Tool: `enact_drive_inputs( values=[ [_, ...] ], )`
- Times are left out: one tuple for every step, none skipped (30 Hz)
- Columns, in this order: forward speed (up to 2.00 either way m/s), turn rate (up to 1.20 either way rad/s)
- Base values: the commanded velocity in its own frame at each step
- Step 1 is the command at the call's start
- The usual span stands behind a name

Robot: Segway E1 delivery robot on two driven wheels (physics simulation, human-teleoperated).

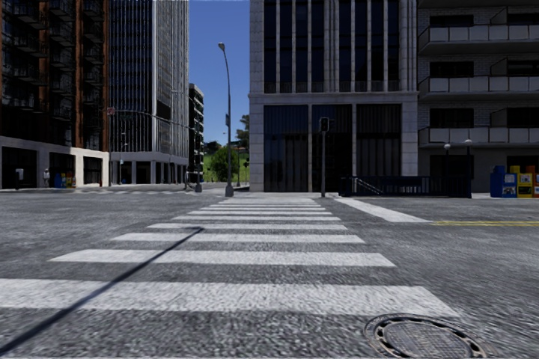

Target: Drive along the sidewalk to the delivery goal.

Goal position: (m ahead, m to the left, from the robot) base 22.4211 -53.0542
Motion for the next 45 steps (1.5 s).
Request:
enact_drive_inputs(
  values=[
    [2.0, 0.0],
    [2.0, 0.0],
    [2.0, 0.0],
    [2.0, 0.0],
    [2.0, 0.0],
    [2.0, 0.0],
    [2.0, 0.0],
    [2.0, 0.0],
    [2.0, 0.0],
    [2.0, 0.0],
    [2.0, 0.0],
    [2.0, 0.0],
    [2.0, -0.13],
    [2.0, -0.19],
    [2.0, -0.19],
    [2.0, -0.21],
    [2.0, -0.21],
    [2.0, -0.21],
    [2.0, -0.21],
    [2.0, -0.21],
    [2.0, -0.21],
    [2.0, -0.21],
    [2.0, -0.21],
    [2.0, -0.21],
    [2.0, -0.21],
    [2.0, -0.21],
    [2.0, -0.21],
    [2.0, -0.21],
    [2.0, -0.21],
    [2.0, -0.22],
    [2.0, -0.23],
    [2.0, -0.23],
    [2.0, -0.23],
    [2.0, -0.23],
    [2.0, -0.23],
    [2.0, -0.23],
    [2.0, -0.23],
    [2.0, -0.23],
    [2.0, -0.23],
    [2.0, -0.23],
    [2.0, -0.23],
    [2.0, -0.23],
    [2.0, -0.23],
    [2.0, -0.23],
    [2.0, -0.24]
  ],
)
